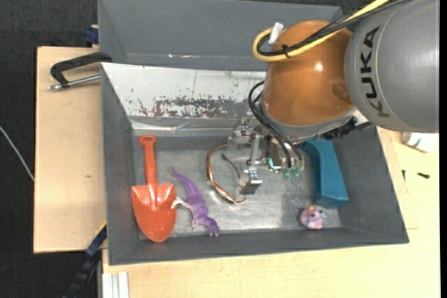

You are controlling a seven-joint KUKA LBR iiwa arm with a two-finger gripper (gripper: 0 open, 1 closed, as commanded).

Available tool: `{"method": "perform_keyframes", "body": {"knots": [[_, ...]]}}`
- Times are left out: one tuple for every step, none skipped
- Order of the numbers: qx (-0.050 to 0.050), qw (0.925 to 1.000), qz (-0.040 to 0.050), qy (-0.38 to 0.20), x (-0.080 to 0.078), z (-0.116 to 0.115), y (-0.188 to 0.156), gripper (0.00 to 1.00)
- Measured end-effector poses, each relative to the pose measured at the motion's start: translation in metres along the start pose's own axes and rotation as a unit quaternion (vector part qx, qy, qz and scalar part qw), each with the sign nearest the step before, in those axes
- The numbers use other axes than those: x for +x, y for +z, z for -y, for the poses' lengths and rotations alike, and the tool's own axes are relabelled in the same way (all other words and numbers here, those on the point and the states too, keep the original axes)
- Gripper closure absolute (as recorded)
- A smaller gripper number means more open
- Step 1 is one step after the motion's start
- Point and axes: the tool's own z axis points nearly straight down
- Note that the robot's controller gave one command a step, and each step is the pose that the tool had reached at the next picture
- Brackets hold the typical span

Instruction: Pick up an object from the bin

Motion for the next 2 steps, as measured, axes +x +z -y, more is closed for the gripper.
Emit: {"method": "perform_keyframes", "body": {"knots": [[0.000, 1.0000, 0.0031, 0.001, -0.001, 0.000, -0.003, 0.00], [0.000, 0.9994, 0.0046, -0.034, 0.001, -0.003, 0.036, 0.00]]}}
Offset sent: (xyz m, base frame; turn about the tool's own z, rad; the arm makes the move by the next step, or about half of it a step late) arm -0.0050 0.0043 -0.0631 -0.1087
